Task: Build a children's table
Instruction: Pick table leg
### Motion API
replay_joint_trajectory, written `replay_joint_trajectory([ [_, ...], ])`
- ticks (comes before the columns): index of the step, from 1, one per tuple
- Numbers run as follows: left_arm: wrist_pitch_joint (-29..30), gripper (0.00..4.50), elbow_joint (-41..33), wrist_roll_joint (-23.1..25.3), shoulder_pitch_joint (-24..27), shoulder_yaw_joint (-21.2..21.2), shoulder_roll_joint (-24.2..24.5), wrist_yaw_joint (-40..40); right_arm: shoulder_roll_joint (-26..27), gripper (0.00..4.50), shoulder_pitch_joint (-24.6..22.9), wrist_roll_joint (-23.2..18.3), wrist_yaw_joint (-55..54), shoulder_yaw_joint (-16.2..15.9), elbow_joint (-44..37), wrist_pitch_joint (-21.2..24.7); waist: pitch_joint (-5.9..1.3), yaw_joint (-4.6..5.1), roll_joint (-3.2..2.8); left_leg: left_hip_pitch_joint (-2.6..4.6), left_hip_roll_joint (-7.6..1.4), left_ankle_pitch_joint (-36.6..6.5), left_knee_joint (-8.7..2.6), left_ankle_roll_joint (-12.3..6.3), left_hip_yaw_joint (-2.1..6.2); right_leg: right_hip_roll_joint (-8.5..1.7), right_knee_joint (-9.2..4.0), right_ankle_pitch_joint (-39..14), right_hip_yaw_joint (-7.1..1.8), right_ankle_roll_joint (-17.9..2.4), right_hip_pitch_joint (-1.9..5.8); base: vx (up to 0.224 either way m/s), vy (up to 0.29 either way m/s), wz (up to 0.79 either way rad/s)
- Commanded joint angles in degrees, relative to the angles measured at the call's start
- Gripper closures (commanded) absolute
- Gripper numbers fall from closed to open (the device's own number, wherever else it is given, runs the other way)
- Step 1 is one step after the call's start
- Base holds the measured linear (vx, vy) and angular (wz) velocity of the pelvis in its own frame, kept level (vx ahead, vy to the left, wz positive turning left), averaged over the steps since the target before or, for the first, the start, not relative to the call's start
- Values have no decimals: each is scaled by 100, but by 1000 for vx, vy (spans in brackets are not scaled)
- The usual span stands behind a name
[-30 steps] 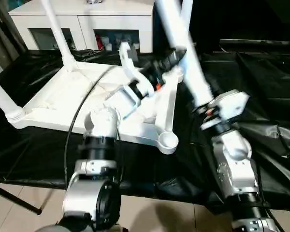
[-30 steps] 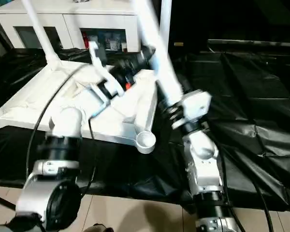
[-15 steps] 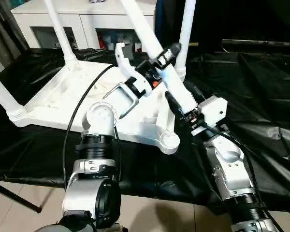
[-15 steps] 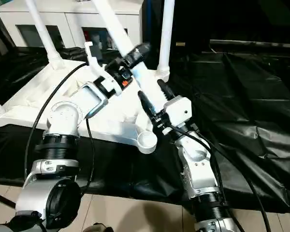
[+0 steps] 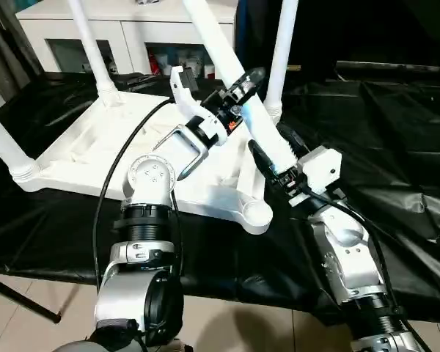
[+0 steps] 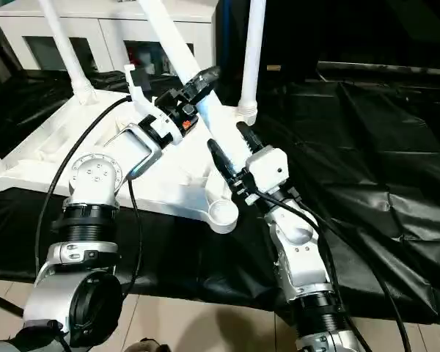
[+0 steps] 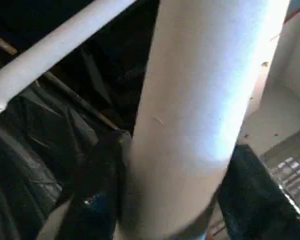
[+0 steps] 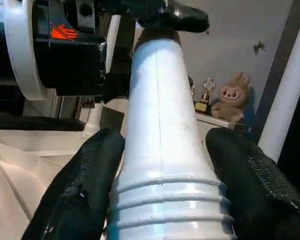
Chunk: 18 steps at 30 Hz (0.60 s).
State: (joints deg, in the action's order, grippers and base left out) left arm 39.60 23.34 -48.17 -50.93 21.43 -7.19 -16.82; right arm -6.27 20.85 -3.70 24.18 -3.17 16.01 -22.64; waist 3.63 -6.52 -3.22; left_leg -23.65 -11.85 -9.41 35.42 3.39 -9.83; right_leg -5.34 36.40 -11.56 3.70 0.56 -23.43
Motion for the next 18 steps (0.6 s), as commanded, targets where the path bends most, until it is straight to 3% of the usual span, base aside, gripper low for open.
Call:
replay_joint_trajectory([
  [1, -68, 201, -72, 85, -12, -56, -23, 127, -28, 188, 85, 79, -31, -31, 54, 35, -469, -6, 147, 106, -22, -728, -364, -542, -7, -195, -421, -346, -173, -1266, 338, 0, 0, 0],
  [12, -262, 248, -122, 237, 23, -137, 9, 176, -42, 188, 138, 27, 62, -82, 76, 8, -473, -8, 160, 111, -24, -733, -363, -526, -7, -198, -418, -357, -177, -1249, 341, 0, 0, 0],
  [14, -328, 250, -130, 326, 15, -185, 40, 152, -39, 132, 147, -77, 172, -84, 61, 10, -473, -6, 168, 113, -28, -741, -367, -538, -5, -198, -418, -350, -178, -1231, 343, 0, 0, 0],
  [18, -409, 253, -189, 440, 27, -302, 117, 88, -48, 99, 155, -216, 297, -82, 16, 103, -474, -11, 168, 110, -32, -716, -367, -569, -4, -203, -410, -262, -176, -1276, 344, 0, 0, 0],
])
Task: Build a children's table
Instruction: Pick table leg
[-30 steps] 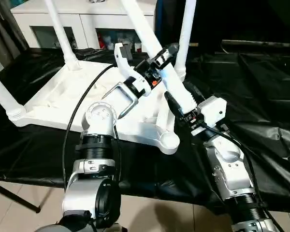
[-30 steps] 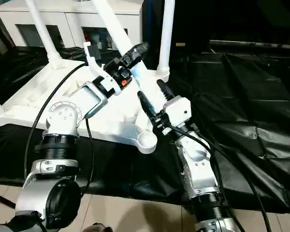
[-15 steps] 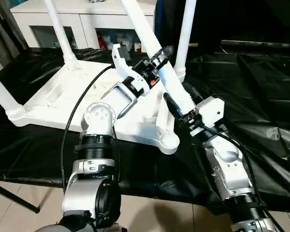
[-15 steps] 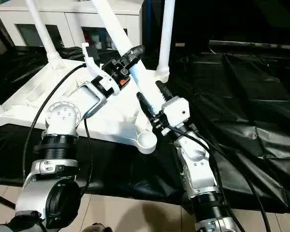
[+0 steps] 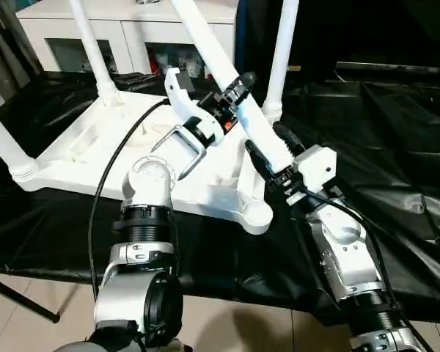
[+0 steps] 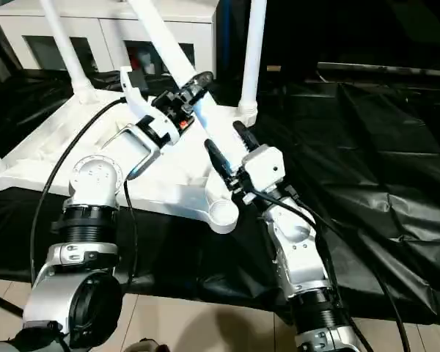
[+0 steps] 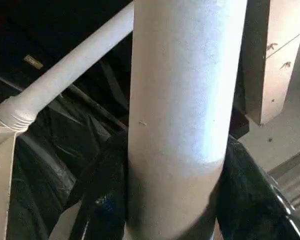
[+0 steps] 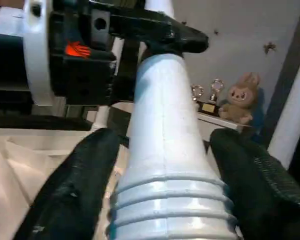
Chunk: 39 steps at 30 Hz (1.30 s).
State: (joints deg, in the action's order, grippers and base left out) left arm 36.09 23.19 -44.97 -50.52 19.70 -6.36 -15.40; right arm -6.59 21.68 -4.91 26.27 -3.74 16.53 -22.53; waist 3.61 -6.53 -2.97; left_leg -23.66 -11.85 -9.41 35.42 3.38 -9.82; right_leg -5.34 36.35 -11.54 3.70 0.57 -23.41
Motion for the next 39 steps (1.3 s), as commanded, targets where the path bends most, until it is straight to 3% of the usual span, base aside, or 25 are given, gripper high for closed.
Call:
replay_joint_trajectory([
  [1, -78, 253, -185, 150, -10, -160, 55, -70, -24, 99, 74, -112, 110, -28, -45, 110, -473, -11, 142, 111, -32, -713, -366, -568, -4, -204, -406, -266, -177, -1278, 344, 0, 0, 0],
  [2, -143, 254, -187, 234, -8, -217, 96, -102, -37, 77, 80, -138, 137, -25, -54, 147, -472, -5, 173, 110, -34, -686, -366, -567, -9, -202, -406, -241, -179, -1282, 345, 0, 0, 0],
  [6, -365, 254, -237, 509, 8, -417, 309, -343, -124, 56, 97, -466, 313, 51, -267, 631, -467, -8, 152, 122, -33, -695, -377, -599, 3, -193, -414, -318, -182, -1247, 350, 0, 0, 0],
  [10, -653, 254, -68, 961, 13, -689, 687, -628, -205, 25, 144, -1954, 713, 315, -949, 2437, -477, -6, 136, 135, -52, -661, -388, -613, 21, -189, -391, -177, -188, -1232, 356, 0, 0, 0],
  [11, -791, 254, 87, 1101, -2, -733, 866, -739, -367, 12, 170, -3298, 980, 550, -1359, 3774, -456, 5, 149, 161, -21, -669, -395, -651, 14, -157, -409, -116, -189, -1274, 372, 0, 0, 0],
  [13, -811, 254, 117, 1134, -4, -739, 949, -800, -513, 7, 253, -3428, 1136, 649, -1308, 3933, -478, -20, 133, 151, -50, -671, -392, -611, 21, -194, -392, -127, -191, -1274, 368, 0, 0, 0],
  [16, -789, 255, 47, 1184, 39, -839, 1088, -983, -740, 7, 533, -3341, 1213, 893, -956, 4082, -489, -24, 133, 144, -52, -662, -394, -323, 3, -217, -386, -243, -183, -1314, 343, 0, 0, 0],
  [17, -733, 255, -22, 1194, 72, -917, 1144, -1105, -877, 7, 713, -3386, 1205, 1050, -775, 4355, -485, -38, 178, 151, -45, -649, -396, -273, -8, -226, -388, -317, -185, -1327, 346, 0, 0, 0],
  [19, -647, 255, -96, 1217, 103, -1016, 1205, -1248, -1088, 7, 924, -3621, 1236, 1231, -626, 4931, -487, -48, 178, 159, -44, -590, -402, -238, -9, -217, -385, -383, -186, -1349, 351, 0, 0, 0],
  [20, -628, 255, -107, 1260, 107, -1093, 1251, -1342, -1340, 7, 1076, -4031, 1366, 1342, -542, 5506, -484, -61, 177, 172, -51, -581, -395, -231, -19, -219, -393, -363, -191, -1366, 340, 0, 0, 0],
  [21, -628, 255, -107, 1260, 107, -1093, 1251, -1342, -1340, 7, 1076, -4031, 1366, 1342, -542, 5506, -491, -86, 188, 165, -44, -554, -387, -244, -23, -218, -385, -309, -193, -1354, 363, 0, 0, 0],
  [22, -612, 255, -97, 1271, 100, -1110, 1269, -1365, -1608, 7, 1180, -4283, 1476, 1329, -482, 6024, -491, -101, 208, 159, -47, -513, -384, -253, -28, -229, -383, -263, -198, -1339, 366, 0, 0, 0],
  [25, -518, 255, -144, 1248, 106, -1163, 1301, -1434, -1963, 7, 1349, -4460, 1836, 1246, -272, 6601, -512, -156, 231, 147, -41, -344, -358, -283, -33, -237, -358, -71, -188, -1350, 377, 0, 0, 0],
  [31, -409, 255, -316, 1218, 182, -1265, 1320, -1538, -2099, 7, 1483, -4166, 2294, 903, -295, 6878, -514, -181, 252, 146, -57, -318, -356, -256, -30, -250, -342, -90, -179, -1393, 367, 0, 0, 0],
  [34, -436, 255, -368, 1301, 191, -1309, 1297, -1475, -2132, 7, 1513, -3942, 2295, 583, -425, 6784, -508, -193, 245, 151, -67, -342, -360, -214, -26, -251, -347, -161, -182, -1372, 356, 0, 0, 0],
  [35, -423, 255, -464, 1326, 199, -1349, 1254, -1415, -2039, 7, 1546, -3590, 2143, 297, -439, 6519, -511, -193, 230, 150, -75, -334, -358, -154, -21, -250, -343, -141, -182, -1348, 345, 0, 0, 0],
  [39, -473, 255, -619, 1452, 212, -1425, 1144, -1188, -1648, 7, 1638, -3125, 1645, 56, -363, 6265, -512, -167, 217, 156, -69, -406, -373, -53, -18, -249, -339, -104, -186, -1355, 344, 0, 0, 0],
])
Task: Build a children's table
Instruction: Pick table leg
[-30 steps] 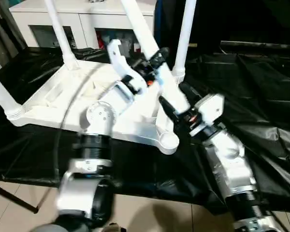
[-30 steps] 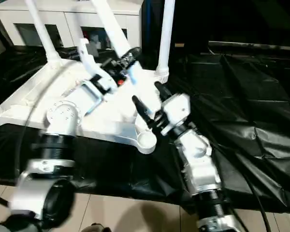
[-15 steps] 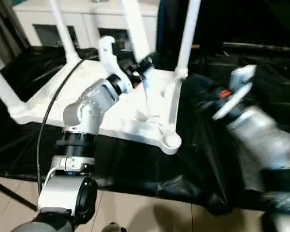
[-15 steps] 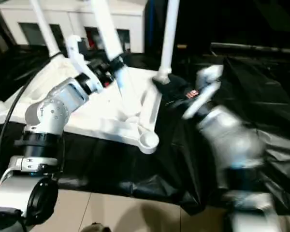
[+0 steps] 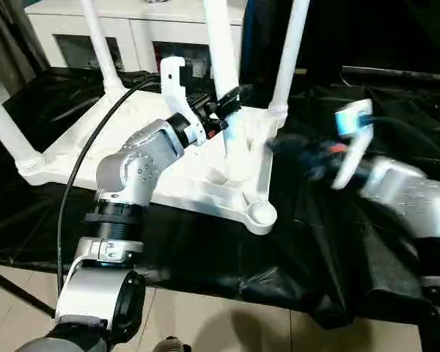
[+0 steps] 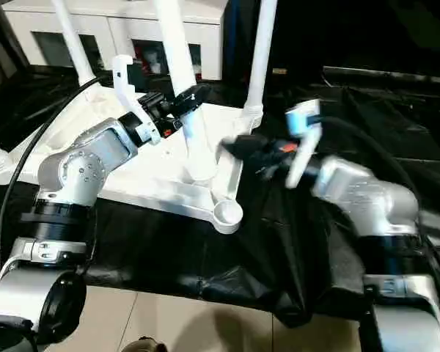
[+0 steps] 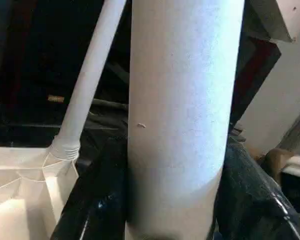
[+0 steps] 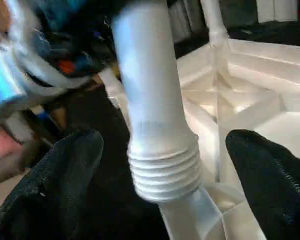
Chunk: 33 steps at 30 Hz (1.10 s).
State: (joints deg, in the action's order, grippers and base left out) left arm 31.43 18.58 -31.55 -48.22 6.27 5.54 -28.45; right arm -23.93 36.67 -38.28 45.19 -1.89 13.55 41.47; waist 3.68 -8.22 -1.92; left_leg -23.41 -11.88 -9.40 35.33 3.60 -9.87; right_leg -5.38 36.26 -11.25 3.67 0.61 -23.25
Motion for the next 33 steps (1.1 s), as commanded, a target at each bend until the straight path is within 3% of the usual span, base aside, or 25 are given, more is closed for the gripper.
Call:
replay_joint_trajectory([
  [1, -33, 255, -219, 152, -7, -104, -107, 229, 276, 7, 183, 385, -547, -193, 9, -174, -519, 7, 79, 132, -66, -409, -363, -50, -8, -241, -322, -131, -180, -1361, 315, 0, 0, 0],
  [8, -199, 255, -330, 345, 61, -245, -291, 474, 948, 7, 172, 737, -1220, -363, 98, -458, -510, 26, 91, 142, -60, -572, -401, 74, -5, -232, -351, -202, -189, -1219, 322, 0, 0, 0],
  [9, -203, 255, -329, 351, 62, -245, -293, 481, 975, 36, 169, 767, -1236, -359, 107, -488, -513, 22, 87, 144, -62, -583, -401, 97, -3, -234, -347, -204, -193, -1189, 323, 0, 0, 0],
  [13, -235, 255, -371, 450, 102, -218, -318, 597, 1185, 49, 167, 937, -1477, -242, 159, -645, -505, 38, 84, 136, -56, -642, -412, 145, -3, -233, -352, -227, -196, -1140, 319, 0, 0, 0],
  [14, -241, 255, -380, 480, 119, -236, -306, 607, 1212, 75, 168, 974, -1498, -239, 151, -686, -511, 38, 76, 142, -56, -641, -411, 148, 0, -232, -351, -216, -196, -1133, 324, 0, 0, 0],
  [18, -250, 255, -385, 495, 144, -238, -302, 644, 1249, 89, 146, 1017, -1505, -247, 103, -762, -512, 35, 75, 145, -56, -625, -407, 144, -1, -227, -345, -138, -199, -1122, 321, 0, 0, 0],
  [25, -254, 255, -398, 514, 158, -220, -322, 642, 1301, 166, 79, 1135, -1388, -337, 44, -844, -511, 35, 80, 143, -55, -658, -411, 136, -1, -231, -344, -160, -200, -1134, 327, 0, 0, 0],
  [33, -253, 255, -426, 510, 165, -228, -336, 656, 1344, 217, 74, 1236, -1285, -400, 92, -889, -513, 38, 84, 144, -58, -610, -406, 92, -1, -228, -337, -86, -200, -1155, 324, 0, 0, 0],
])
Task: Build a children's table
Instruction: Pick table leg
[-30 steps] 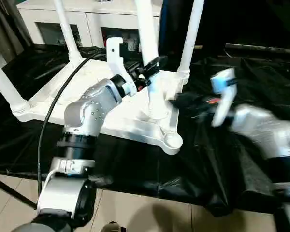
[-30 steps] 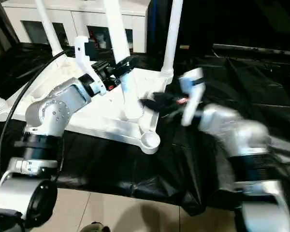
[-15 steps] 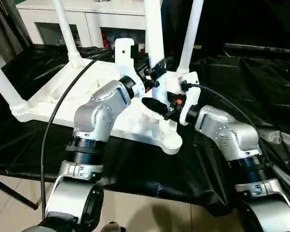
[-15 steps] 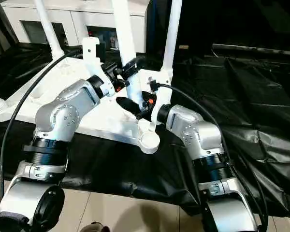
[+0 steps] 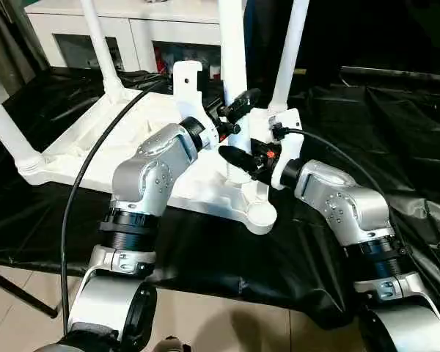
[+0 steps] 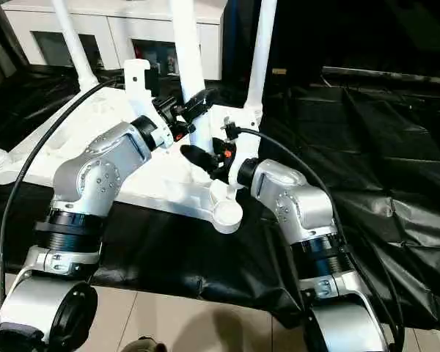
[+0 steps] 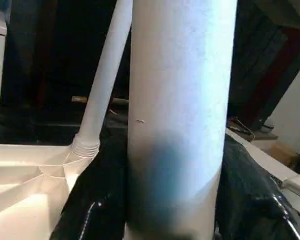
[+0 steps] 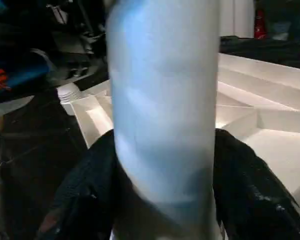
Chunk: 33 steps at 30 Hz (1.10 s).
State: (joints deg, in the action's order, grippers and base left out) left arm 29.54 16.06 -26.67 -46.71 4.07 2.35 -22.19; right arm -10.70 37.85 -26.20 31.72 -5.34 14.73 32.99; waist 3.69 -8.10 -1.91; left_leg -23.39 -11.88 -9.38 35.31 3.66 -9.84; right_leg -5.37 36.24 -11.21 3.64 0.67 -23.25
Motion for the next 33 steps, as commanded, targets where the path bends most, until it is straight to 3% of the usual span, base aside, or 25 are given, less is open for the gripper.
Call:
replay_joint_trajectory([
  [1, -64, 255, -177, 21, 14, -7, -16, 29, 23, 230, -41, 49, 77, -50, -11, -53, -512, 23, 80, 145, -59, -616, -406, 86, -4, -231, -338, -99, -196, -1161, 321, 0, 0, 0],
  [2, -41, 255, -203, 12, 19, -22, -7, -2, 31, 230, -39, 65, 105, -33, 5, -65, -510, 21, 84, 143, -56, -625, -405, 91, -7, -232, -340, -125, -198, -1160, 324, 0, 0, 0],
  [3, -14, 220, -231, 2, 26, -39, 3, -36, 37, 235, -38, 70, 127, -20, 15, -71, -513, 20, 83, 143, -56, -627, -404, 88, -7, -232, -338, -129, -198, -1157, 324, 0, 0, 0],
  [5, 410, 199, -373, -112, 63, -64, 44, -1, 24, 238, -62, 46, 204, 2, 3, -74, -515, 25, 78, 147, -67, -622, -405, 92, -3, -235, -319, -91, -196, -1179, 323, 0, 0, 0],
  [9, 502, 178, -603, -305, 150, -147, 59, -334, -93, 246, -161, -114, 670, 4, -100, -135, -513, 9, 78, 147, -63, -641, -394, 30, -13, -231, -334, -81, -197, -1251, 323, 0, 0, 0],
  [11, 574, 144, -588, -449, 159, -47, 59, -420, -245, 251, -285, -250, 1087, -6, -236, -159, -511, -6, 70, 142, -62, -663, -391, 1, -10, -227, -334, -39, -198, -1244, 332, 0, 0, 0],
  [12, 916, 144, -521, -912, 174, 198, 92, -694, -419, 251, -418, -450, 1551, 29, -381, -101, -511, 2, 75, 133, -60, -641, -396, -1, -6, -225, -330, -22, -196, -1241, 336, 0, 0, 0],
  [14, 1217, 129, -495, -1360, 204, 396, 123, -997, -514, 252, -484, -592, 1814, 74, -454, -25, -507, -6, 92, 129, -29, -669, -376, -52, -24, -227, -318, -59, -189, -1352, 354, 0, 0, 0],
  [16, 1831, 126, -394, -2225, 259, 872, 196, -1540, -652, 252, -549, -890, 2257, 192, -537, 274, -501, 13, 89, 124, -23, -681, -372, -82, -28, -222, -317, -147, -184, -1413, 353, 0, 0, 0],
  [18, 2210, 126, -357, -2669, 295, 1060, 334, -1913, -883, 252, -632, -985, 2696, 94, -613, 441, -497, 9, 74, 134, -28, -781, -375, -122, -16, -213, -342, -354, -180, -1474, 349, 0, 0, 0],
  [22, 2497, 126, -495, -2747, 337, 847, 555, -2252, -1051, 252, -662, -968, 2952, -13, -609, 494, -478, 16, 57, 171, -57, -952, -398, -74, -13, -214, -386, -630, -188, -1397, 309, 0, 0, 0],
  [28, 2673, 126, -827, -2320, 514, 74, 909, -2565, -1295, 253, -660, -893, 3278, -224, -673, 653, -478, -4, 43, 190, -78, -996, -423, 43, -3, -221, -392, -735, -195, -1284, 301, 0, 0, 0],
  [33, 2483, 168, -671, -2112, 497, 46, 895, -2430, -1341, 254, -632, -815, 3369, -283, -655, 658, -485, 9, 68, 160, -60, -876, -416, 53, -4, -227, -386, -623, -195, -1258, 331, 0, 0, 0],
])
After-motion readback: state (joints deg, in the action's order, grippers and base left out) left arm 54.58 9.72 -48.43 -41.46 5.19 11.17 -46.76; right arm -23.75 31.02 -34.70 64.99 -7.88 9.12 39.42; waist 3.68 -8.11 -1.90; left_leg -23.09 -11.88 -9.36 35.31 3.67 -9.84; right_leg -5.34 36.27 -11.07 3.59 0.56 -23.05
